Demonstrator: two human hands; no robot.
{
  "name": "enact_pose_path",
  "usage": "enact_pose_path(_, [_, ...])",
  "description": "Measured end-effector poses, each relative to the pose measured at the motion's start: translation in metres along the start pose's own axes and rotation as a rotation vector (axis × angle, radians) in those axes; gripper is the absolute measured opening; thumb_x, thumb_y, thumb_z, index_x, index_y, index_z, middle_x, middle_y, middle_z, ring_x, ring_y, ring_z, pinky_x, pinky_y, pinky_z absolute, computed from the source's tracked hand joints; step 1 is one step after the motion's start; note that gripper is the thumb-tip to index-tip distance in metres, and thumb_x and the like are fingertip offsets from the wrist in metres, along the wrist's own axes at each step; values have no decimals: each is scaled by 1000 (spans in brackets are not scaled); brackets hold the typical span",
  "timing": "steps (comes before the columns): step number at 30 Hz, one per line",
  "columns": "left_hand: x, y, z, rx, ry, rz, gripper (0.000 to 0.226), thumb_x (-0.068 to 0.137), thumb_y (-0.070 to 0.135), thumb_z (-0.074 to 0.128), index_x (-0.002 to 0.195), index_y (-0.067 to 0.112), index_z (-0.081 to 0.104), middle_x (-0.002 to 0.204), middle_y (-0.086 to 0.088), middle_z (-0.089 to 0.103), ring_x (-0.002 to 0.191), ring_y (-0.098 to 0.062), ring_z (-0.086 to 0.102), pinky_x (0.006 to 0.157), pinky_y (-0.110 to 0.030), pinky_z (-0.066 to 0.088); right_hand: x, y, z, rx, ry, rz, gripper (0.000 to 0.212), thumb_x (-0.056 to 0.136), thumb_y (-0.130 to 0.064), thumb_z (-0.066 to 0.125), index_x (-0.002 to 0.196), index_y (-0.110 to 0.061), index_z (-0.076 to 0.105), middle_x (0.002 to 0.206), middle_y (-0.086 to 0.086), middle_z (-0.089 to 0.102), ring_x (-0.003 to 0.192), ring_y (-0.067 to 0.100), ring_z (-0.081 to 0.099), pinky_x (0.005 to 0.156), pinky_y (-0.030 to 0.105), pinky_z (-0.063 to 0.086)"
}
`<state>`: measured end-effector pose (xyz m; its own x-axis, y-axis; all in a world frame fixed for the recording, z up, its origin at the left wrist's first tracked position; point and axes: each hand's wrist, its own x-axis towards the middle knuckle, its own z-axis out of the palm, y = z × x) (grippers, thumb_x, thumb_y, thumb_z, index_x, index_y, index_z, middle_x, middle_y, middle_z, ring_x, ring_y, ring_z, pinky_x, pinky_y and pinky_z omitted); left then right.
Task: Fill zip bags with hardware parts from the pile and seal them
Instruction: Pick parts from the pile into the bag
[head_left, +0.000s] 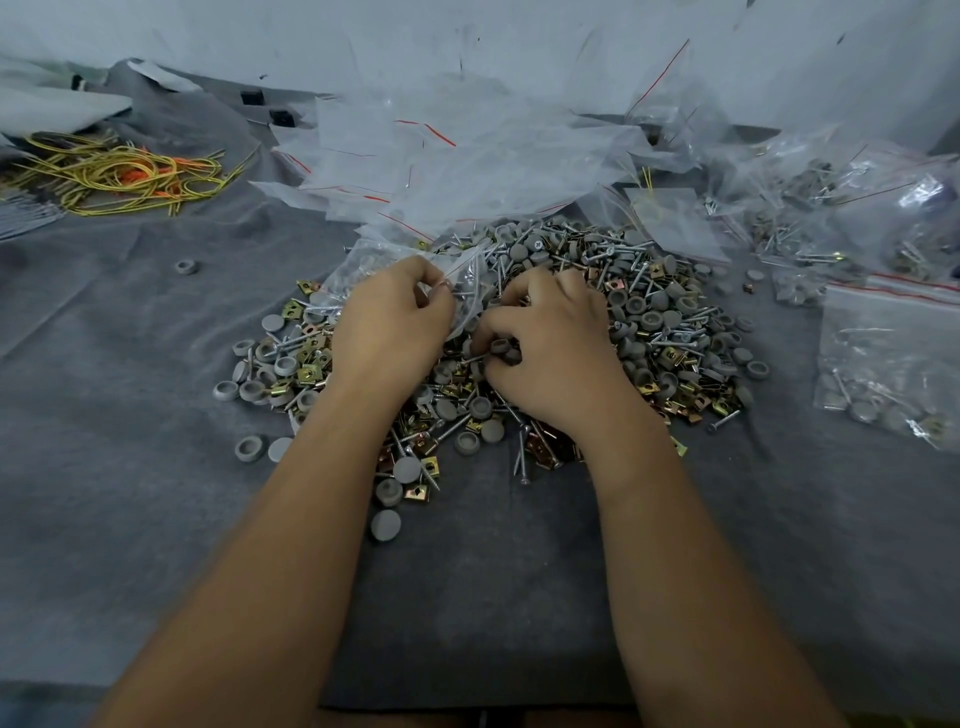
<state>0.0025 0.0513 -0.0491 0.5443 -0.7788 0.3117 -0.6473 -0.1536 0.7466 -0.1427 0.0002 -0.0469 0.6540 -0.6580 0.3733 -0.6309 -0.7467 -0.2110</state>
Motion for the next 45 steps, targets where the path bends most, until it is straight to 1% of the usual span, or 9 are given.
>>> enact_pose_path(4, [0,-1,0,3,11,0,10,93,29,54,88,27,61,57,5,56,53,-15,54,53,-31,41,3,-3,-1,122,112,7,9,83,-22,68,89,-28,71,103,-4,55,107,21,46,100,36,28])
enact_pose_path(7, [0,-1,1,1,11,-2,10,94,29,53,89,27,62,56,5,55,50,-14,52,53,-29,38,3,-4,-5,280,228,36,7,87,-16,64,91,-20,68,90,-2,60,88,17,56,86,43,47])
enact_pose_path(10, [-1,-1,1,5,3,8,10,93,29,54,87,29,62,56,5,55,50,-13,51,52,-29,39,3,-2,-8,361,296,81,7,89,-13,62,92,-16,68,88,-4,63,80,11,58,77,37,52])
enact_pose_path(22, [-4,4,2,-118,-16,137,11,92,26,56,84,30,62,49,16,50,46,-6,40,53,-32,39,4,-6,-3,173,243,104,9,88,-14,63,95,-13,69,92,2,58,92,20,53,75,31,45])
enact_pose_path(29, [-7,7,3,-125,-44,201,9,86,34,53,84,35,62,53,14,52,49,-6,43,54,-41,45,3,-8,-1,213,365,159,11,84,-25,71,92,-21,75,96,-1,47,98,18,48,67,28,43])
enact_pose_path(36, [-12,13,1,-300,-61,266,11,86,23,57,86,29,66,56,6,48,53,-6,44,54,-26,37,3,-10,2,137,313,109,14,81,-23,72,94,-20,76,122,7,54,111,30,46,83,42,46])
enact_pose_path(39, [-14,18,0,-376,-59,250,11,91,18,58,85,24,65,60,-16,49,55,-11,45,53,-26,38,3,-14,3,120,374,59,14,82,-16,72,95,-15,75,115,9,59,105,31,51,80,44,47])
enact_pose_path(42, [-12,19,-3,-431,-36,211,13,96,14,58,86,15,66,55,-11,44,47,-6,41,48,-18,34,3,-18,3,177,447,44,11,87,-17,68,94,-14,75,88,7,57,84,27,53,65,36,44])
enact_pose_path(45, [-11,18,-3,-415,-11,177,13,96,14,58,88,9,68,59,-20,44,50,-12,37,48,-24,29,5,-19,3,253,407,47,14,90,-18,66,98,-16,76,77,1,47,75,22,49,58,31,37])
